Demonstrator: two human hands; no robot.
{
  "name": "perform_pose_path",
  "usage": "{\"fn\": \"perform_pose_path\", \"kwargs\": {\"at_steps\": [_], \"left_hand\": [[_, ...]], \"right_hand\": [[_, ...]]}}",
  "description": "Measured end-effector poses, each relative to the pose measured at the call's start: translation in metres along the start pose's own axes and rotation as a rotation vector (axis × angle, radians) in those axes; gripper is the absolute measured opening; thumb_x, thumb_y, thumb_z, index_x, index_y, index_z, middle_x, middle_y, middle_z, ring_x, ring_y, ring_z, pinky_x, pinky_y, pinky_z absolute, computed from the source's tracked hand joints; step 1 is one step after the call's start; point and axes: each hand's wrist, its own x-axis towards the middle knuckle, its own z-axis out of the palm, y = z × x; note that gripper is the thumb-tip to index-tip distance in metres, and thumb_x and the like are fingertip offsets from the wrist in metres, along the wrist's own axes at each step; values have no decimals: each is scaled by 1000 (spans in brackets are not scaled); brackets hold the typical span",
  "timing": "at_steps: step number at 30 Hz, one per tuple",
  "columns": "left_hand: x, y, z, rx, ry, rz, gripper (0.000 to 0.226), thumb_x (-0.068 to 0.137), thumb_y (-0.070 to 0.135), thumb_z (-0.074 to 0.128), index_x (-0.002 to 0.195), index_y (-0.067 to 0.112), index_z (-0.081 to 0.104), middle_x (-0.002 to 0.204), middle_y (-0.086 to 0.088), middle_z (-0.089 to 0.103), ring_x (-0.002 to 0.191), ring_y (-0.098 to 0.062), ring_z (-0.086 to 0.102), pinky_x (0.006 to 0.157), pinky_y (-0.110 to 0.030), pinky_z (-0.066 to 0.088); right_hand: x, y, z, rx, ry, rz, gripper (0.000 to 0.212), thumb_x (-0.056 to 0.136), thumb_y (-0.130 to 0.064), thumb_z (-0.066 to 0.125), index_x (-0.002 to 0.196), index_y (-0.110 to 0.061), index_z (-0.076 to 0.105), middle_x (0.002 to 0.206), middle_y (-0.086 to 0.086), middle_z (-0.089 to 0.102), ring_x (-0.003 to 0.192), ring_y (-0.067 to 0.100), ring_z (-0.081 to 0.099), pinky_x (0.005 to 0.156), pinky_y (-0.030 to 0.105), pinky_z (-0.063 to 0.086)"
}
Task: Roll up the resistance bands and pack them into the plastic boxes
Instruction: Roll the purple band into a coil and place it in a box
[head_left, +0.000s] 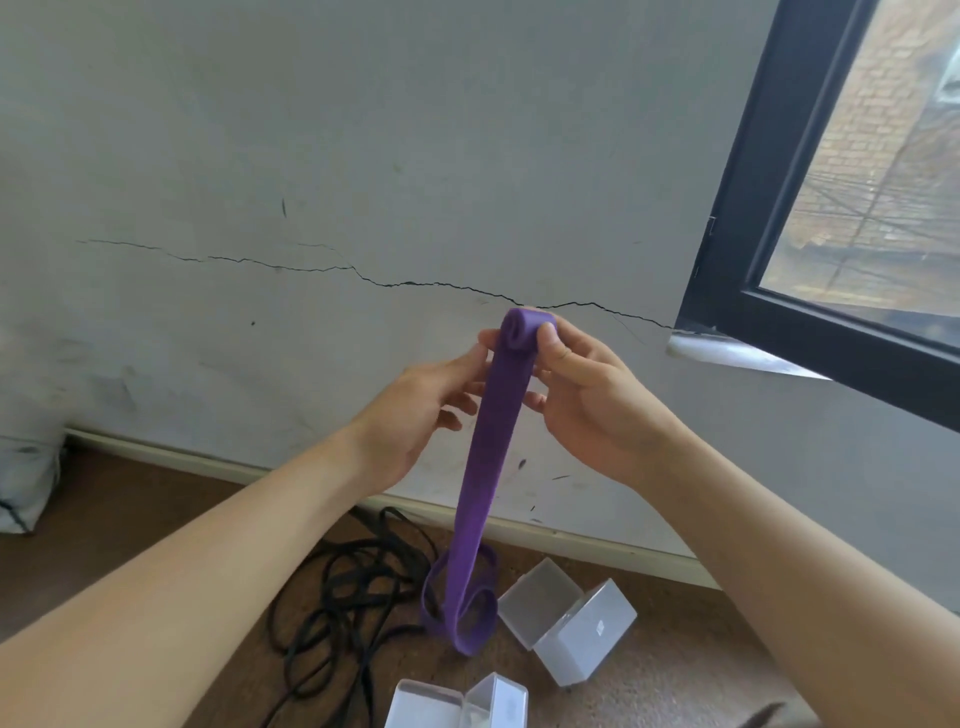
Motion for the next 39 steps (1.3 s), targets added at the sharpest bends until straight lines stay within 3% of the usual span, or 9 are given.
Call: {"fn": "perform_pose_path", "kwargs": {"at_steps": [3,8,14,19,21,26,31,34,39], "left_hand": [[2,3,6,-137,-74,38,45,95,56,43,107,29,78,108,-1,75,106,-22,67,100,-41,43],[8,0,7,-271,-117,-26,46,93,59,52,116,26,75,113,-9,67,104,-26,57,96,-41,38],[6,-2,15,-569,-242,-103,38,96,51,55,107,21,75,92,-7,60,81,-20,52,76,-33,44],[7,-7,19,-680,-257,-100,40,95,47,62,117,16,71,103,-7,59,90,-20,55,95,-37,38],[7,-8,18,-673,-266,-92,40,97,45,57,120,16,72,103,-3,66,94,-18,61,95,-33,45],[5,-13,2,-504,-262,-124,37,87,43,68,113,17,75,100,-3,65,95,-20,61,82,-36,45],[3,-12,-17,-199,-273,-111,34,90,35,64,108,8,73,99,-11,59,89,-19,57,80,-35,46],[5,-12,-22,-80,-265,-88,54,82,34,73,117,-7,68,104,-14,62,96,-24,56,89,-37,42],[8,-9,-20,-86,-213,-27,28,82,16,69,108,14,81,110,-8,76,102,-20,67,97,-37,48]], "right_hand": [[2,-6,0,91,-67,14,45,100,-32,45,132,-2,55,115,4,72,97,18,67,86,31,51],[6,-3,2,54,-77,8,33,98,-36,49,119,-15,64,125,3,72,103,17,62,86,28,44],[6,-2,0,-7,-71,-34,27,103,-32,49,117,-15,65,123,5,71,106,31,56,76,31,41],[5,-8,-4,-93,-78,-99,30,95,-30,62,118,-12,69,108,13,69,93,31,56,82,43,41],[3,-16,-6,-204,-82,-139,32,93,-24,66,121,-8,68,98,14,69,84,27,61,75,36,50],[-6,-38,-16,-837,-99,-253,31,86,-10,80,115,-21,72,106,-6,75,101,12,68,81,42,54],[-12,-29,-7,-1198,-149,-386,45,80,-16,86,122,-22,70,103,-12,73,98,7,62,86,11,41],[-12,-16,-7,-1359,-160,-498,34,84,-24,82,117,-29,73,102,-14,71,98,14,55,85,34,41],[-11,0,-9,-1390,-27,-705,24,83,-30,84,102,-20,74,94,-11,69,89,19,55,80,38,38]]}}
